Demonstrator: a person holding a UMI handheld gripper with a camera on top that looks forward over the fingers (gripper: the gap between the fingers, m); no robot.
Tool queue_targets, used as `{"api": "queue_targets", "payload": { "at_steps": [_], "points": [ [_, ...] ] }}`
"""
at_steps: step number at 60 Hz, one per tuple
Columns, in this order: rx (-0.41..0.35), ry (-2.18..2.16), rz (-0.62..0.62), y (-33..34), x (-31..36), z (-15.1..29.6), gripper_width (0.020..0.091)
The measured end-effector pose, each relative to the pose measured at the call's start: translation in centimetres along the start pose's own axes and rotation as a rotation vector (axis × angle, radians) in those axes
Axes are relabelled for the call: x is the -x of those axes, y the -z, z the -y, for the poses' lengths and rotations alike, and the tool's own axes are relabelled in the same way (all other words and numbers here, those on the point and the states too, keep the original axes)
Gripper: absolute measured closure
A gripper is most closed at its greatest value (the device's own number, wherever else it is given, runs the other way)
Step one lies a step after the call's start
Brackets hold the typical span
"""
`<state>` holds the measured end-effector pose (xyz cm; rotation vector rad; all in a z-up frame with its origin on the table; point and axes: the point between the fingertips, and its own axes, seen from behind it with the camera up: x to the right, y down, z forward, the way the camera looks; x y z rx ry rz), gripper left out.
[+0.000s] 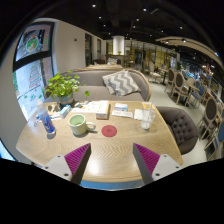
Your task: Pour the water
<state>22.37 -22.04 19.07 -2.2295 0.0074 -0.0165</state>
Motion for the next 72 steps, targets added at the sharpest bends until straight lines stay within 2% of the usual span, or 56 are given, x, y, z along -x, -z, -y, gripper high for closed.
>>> {"api": "queue_targets", "payload": {
  "at_steps": [13,26,36,46,54,61,65,72],
  "points": [
    [0.039,0.007,0.022,-0.5,3.7,-2.7,0.0253],
    [0.05,0.025,0.079,-0.8,13.3,-4.9,0.0249],
    [-0.014,0.043,0.128,-2.5,23.9,-3.6,0.025],
    [-0.088,0.032,0.176,-7.2,33.8,-0.3,0.0245],
    [-0.163,0.018,0.154,-12.9,38.2,3.1,0.0246],
    [-0.19,-0.008,0.12,-18.1,39.6,4.9,0.0255],
    [-0.201,-0.019,0.104,-20.7,39.8,5.4,0.0303],
    [-0.203,-0.01,0.091,-24.1,40.5,5.3,0.0476]
  ]
}}
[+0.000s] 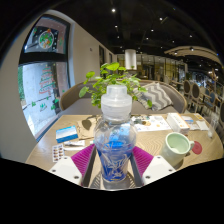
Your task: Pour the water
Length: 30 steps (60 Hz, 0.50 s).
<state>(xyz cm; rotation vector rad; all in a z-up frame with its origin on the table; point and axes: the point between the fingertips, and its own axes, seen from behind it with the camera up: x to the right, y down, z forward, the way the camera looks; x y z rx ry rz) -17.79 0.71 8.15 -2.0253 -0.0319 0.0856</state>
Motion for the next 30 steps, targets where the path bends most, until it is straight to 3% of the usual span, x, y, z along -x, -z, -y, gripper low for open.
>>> {"api": "queue_targets", "payload": {
  "at_steps": [4,8,15,30],
  "points": [
    [-0.02,0.013,-0.029,-0.6,-0.7,0.3,0.0615],
    [-0.022,0.004,-0.028,-0.7,-0.5,0.3,0.0635],
    [-0.016,0.005,-0.022,-0.2,-0.4,0.2,0.0737],
    [-0.045,-0.056,0.044,2.2,0.6,3.3,0.0784]
  ]
}}
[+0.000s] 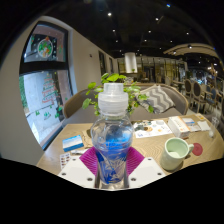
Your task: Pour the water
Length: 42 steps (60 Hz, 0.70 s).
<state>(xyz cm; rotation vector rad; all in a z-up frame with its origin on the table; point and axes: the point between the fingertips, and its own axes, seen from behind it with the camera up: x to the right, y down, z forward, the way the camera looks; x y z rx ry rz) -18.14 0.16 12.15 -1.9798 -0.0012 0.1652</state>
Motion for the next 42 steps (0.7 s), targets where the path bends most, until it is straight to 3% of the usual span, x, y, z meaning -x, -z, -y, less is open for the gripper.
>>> {"api": "queue_targets", "payload": {
  "at_steps": [21,28,42],
  "points": [
    [-0.04,-1.003,0.412,2.0,-0.3,9.9,0.0786],
    [-0.033,-1.352,0.511,1.8,-2.6,10.9,0.0788],
    [0.014,-1.874,0.597,-0.6,-7.1,7.5,0.0789]
  ]
}}
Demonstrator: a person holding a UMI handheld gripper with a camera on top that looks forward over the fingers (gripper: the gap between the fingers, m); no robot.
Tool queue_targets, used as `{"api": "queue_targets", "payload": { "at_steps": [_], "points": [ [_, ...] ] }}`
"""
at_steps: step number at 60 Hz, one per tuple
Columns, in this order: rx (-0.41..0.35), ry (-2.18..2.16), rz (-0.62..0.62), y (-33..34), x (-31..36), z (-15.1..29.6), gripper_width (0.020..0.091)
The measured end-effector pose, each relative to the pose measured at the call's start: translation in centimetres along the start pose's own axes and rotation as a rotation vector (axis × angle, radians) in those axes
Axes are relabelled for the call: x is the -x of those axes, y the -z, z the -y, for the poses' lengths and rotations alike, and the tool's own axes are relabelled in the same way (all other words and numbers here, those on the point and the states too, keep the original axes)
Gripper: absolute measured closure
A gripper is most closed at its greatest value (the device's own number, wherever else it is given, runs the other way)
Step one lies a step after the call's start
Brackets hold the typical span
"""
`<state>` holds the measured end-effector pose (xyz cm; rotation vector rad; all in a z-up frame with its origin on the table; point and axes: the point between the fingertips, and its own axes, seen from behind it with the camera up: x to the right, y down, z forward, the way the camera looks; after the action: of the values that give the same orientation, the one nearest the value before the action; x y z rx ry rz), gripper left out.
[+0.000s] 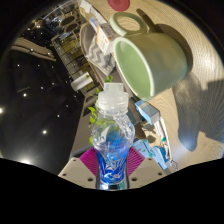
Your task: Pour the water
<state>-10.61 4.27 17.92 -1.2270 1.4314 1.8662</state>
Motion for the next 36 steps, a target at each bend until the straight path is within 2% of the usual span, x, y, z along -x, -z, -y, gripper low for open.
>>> {"api": "queue_targets", "payload": {
  "at_steps": [10,16,17,18,30,36],
  "points": [
    [0.005,-0.05,-0.05,-0.6,-1.9,1.1,0.0787],
    [0.041,0.01,-0.094,-0.7,-1.4,0.4,0.0787],
    [0.054,0.019,-0.094,1.4,-0.7,0.3,0.0786],
    [0.056,0.046,-0.107,-0.2,-0.9,0.1,0.0787],
    [0.162,0.65,-0.218,0.9,3.8,-0.6,0.0786],
    [0.14,1.011,-0.223,1.3,9.2,0.3,0.0782]
  ]
}}
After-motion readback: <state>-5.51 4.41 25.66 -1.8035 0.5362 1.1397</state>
